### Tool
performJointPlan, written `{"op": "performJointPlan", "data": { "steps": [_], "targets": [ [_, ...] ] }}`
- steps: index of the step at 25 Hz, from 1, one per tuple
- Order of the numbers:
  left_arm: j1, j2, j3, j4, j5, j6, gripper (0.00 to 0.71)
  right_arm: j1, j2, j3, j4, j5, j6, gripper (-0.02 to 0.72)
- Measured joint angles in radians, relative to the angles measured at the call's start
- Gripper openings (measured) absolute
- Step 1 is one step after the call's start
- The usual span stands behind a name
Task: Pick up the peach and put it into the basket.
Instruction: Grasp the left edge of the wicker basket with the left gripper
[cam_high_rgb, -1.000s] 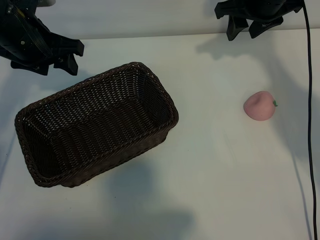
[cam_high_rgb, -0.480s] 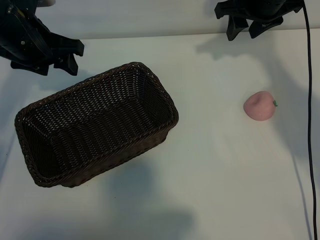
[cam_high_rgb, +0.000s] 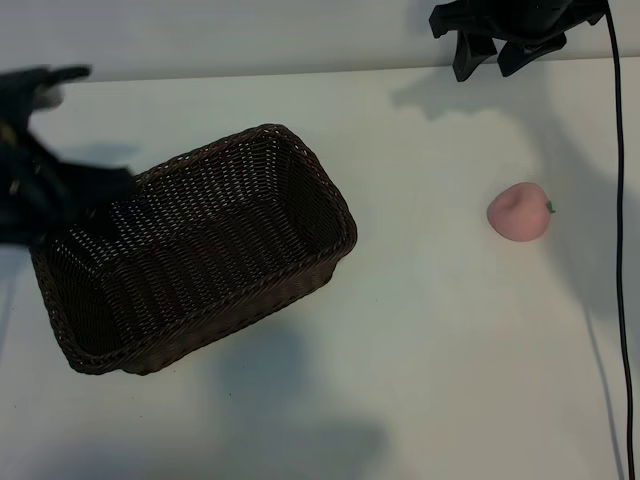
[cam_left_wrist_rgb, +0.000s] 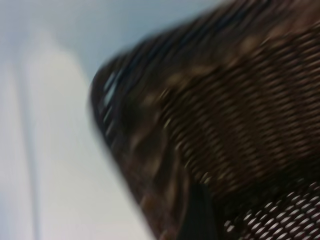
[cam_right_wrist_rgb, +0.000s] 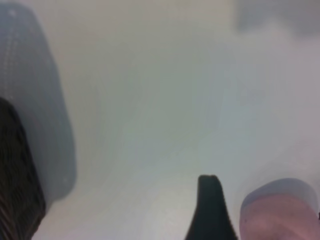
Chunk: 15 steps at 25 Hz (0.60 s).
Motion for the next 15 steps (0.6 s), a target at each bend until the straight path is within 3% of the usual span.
{"op": "performJointPlan", "data": {
  "steps": [6, 15],
  "targets": [
    [0.0, -0.136, 0.167, 0.13, -0.022, -0.276, 0.592, 0.0, 0.0, 0.0, 0.0, 0.0, 0.0, 0.505],
    [0.0, -0.036, 0.26, 0.166, -0.189, -0.404, 0.592, 0.0, 0.0, 0.0, 0.0, 0.001, -0.025, 0.505]
  ]
}}
